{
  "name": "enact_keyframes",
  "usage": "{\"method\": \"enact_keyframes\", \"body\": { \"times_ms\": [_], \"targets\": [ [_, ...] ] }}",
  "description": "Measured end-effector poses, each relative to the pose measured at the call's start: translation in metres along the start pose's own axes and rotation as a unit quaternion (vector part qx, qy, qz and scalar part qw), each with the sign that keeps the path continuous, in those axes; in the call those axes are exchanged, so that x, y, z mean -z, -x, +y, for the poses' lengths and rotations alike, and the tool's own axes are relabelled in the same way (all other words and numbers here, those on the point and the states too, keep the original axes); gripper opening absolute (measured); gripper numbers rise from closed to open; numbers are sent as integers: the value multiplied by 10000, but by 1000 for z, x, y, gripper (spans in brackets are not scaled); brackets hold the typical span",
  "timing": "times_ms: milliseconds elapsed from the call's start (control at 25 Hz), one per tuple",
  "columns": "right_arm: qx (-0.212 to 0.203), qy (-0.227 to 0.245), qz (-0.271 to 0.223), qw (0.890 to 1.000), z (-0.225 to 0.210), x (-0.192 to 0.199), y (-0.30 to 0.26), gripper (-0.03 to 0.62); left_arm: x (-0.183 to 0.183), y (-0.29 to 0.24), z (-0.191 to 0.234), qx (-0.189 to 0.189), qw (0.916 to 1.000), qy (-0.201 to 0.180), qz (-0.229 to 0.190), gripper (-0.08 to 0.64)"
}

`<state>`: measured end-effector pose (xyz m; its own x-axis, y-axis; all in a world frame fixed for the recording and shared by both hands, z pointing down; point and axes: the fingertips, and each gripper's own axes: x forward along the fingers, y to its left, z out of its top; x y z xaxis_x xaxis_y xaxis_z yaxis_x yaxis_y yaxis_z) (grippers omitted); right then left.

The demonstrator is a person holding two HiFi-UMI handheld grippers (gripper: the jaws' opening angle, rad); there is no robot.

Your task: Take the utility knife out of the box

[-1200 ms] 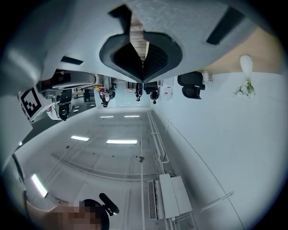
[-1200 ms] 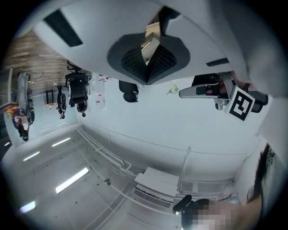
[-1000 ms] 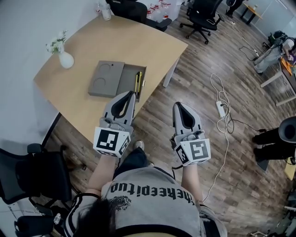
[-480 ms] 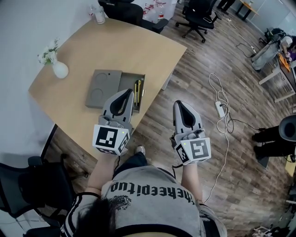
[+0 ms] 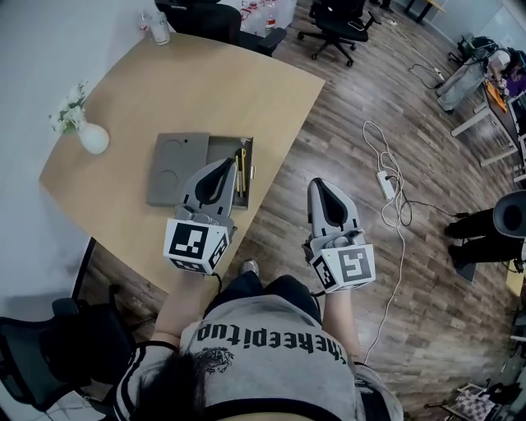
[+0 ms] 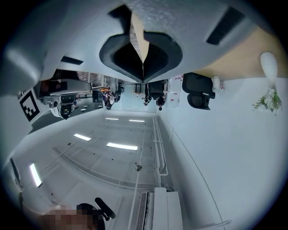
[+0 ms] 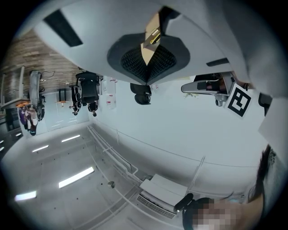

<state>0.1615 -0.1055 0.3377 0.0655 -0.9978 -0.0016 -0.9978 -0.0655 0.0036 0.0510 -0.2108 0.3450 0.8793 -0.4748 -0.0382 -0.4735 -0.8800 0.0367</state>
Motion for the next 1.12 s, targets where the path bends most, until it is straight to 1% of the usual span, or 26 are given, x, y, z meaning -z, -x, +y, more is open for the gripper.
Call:
{"method": "enact_keyframes", "body": {
  "times_ms": [280, 440, 680, 800, 920, 1120],
  "targets": [
    [123, 75, 156, 9998, -8, 5, -7, 6, 18, -16, 12, 6, 9997, 179, 187, 18],
    [63, 86, 228, 9997, -15, 10, -18, 6, 29, -26, 16, 25, 9990, 294, 324, 18],
    [-249, 62, 248, 9994, -23, 13, -48, 6, 45, -42, 25, -127, 9978, 318, 562, 18],
    [-447, 43, 236, 9987, -27, 12, -65, 6, 51, -48, 32, -282, 9967, 284, 713, 18],
    [-649, 17, 236, 9976, -29, 11, -83, 6, 62, -54, 41, -476, 9942, 310, 908, 18],
    [-939, -2, 291, 9952, -35, 15, -111, 6, 88, -65, 55, -759, 9886, 476, 1213, 19]
  ]
}}
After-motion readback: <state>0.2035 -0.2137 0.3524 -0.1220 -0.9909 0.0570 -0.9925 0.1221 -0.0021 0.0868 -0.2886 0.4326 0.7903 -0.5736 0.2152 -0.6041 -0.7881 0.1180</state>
